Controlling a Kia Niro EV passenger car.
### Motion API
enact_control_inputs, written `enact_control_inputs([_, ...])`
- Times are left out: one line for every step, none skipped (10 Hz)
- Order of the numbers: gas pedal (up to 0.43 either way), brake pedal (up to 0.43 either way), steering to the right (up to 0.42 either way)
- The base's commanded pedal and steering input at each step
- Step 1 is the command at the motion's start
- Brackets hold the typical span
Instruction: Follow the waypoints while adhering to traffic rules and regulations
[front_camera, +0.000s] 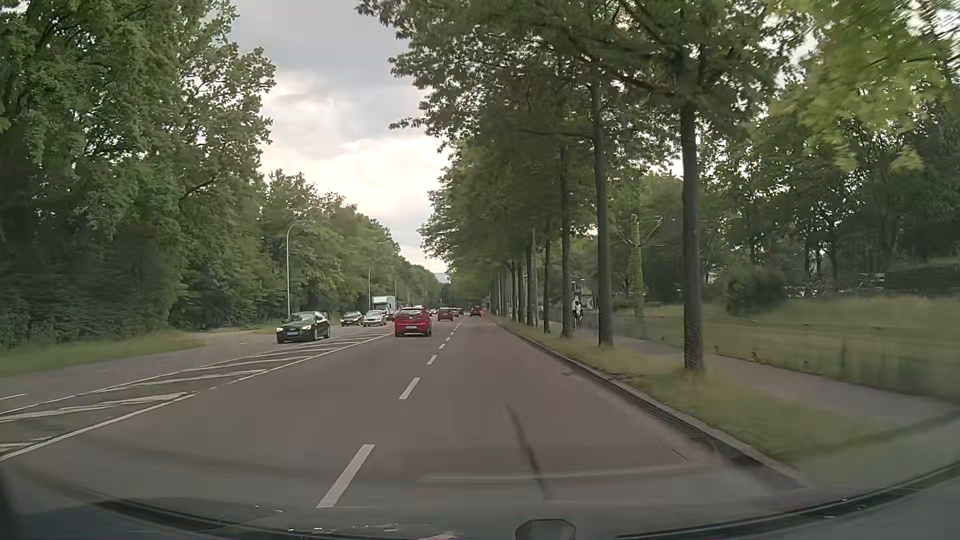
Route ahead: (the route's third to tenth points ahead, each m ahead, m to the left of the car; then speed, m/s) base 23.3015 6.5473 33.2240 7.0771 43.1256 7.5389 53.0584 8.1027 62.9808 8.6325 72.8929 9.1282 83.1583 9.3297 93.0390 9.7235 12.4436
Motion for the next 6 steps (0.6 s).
enact_control_inputs([0.110,0.000,-0.009])
enact_control_inputs([0.110,0.000,-0.011])
enact_control_inputs([0.118,0.000,-0.011])
enact_control_inputs([0.118,0.000,-0.011])
enact_control_inputs([0.118,0.000,-0.011])
enact_control_inputs([0.118,0.000,-0.011])
